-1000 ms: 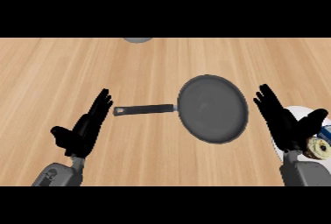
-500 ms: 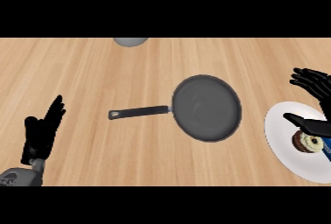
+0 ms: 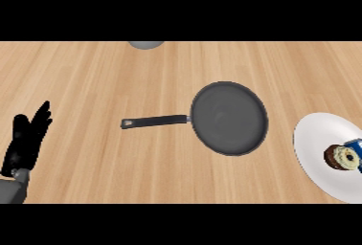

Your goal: Pick the cupcake from the plate and place it in the pan

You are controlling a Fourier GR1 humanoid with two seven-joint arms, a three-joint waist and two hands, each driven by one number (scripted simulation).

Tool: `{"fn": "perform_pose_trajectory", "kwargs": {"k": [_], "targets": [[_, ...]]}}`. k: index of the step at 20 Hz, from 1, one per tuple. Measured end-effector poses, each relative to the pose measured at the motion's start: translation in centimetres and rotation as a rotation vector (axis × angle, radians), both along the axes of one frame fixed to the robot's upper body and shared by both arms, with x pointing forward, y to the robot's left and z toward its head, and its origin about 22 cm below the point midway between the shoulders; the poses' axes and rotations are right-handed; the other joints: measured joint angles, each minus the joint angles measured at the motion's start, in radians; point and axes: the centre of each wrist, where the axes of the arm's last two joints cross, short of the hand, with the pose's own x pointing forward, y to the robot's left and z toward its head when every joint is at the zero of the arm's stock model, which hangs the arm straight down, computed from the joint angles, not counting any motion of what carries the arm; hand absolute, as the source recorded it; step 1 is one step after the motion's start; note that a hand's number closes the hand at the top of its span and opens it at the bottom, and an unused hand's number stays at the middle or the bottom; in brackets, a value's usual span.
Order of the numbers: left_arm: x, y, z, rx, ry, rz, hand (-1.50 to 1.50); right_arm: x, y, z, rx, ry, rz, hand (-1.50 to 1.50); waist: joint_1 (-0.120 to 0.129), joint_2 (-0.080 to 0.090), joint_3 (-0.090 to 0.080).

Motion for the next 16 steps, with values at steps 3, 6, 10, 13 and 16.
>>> {"fn": "perform_pose_trajectory", "kwargs": {"k": [3,6,10,13,16], "targets": [[0.4,0.1,0.6,0.005,0.007,0.007,0.0,-1.1,-2.4,1.9,-0.126,0.026,-0.011,-1.5,0.001,0.0,-0.001],[0.3,-0.5,0.2,0.005,0.011,0.003,0.0,-0.8,-3.6,5.4,-0.3,0.072,-0.013,-1.5,0.005,-0.001,-0.002],[0.3,-0.6,0.4,0.011,0.013,0.004,0.0,-0.3,-3.4,9.2,-0.566,0.159,0.034,-1.5,0.008,-0.001,-0.004],[0.3,-0.5,0.6,0.013,0.012,-0.001,0.0,0.7,-2.2,11.4,-0.752,0.23,0.067,-1.5,0.015,-0.001,-0.005],[0.3,-0.3,0.9,0.008,0.013,-0.004,0.0,1.6,-0.7,12.7,-0.91,0.304,0.097,-1.5,0.017,-0.001,-0.005]]}}
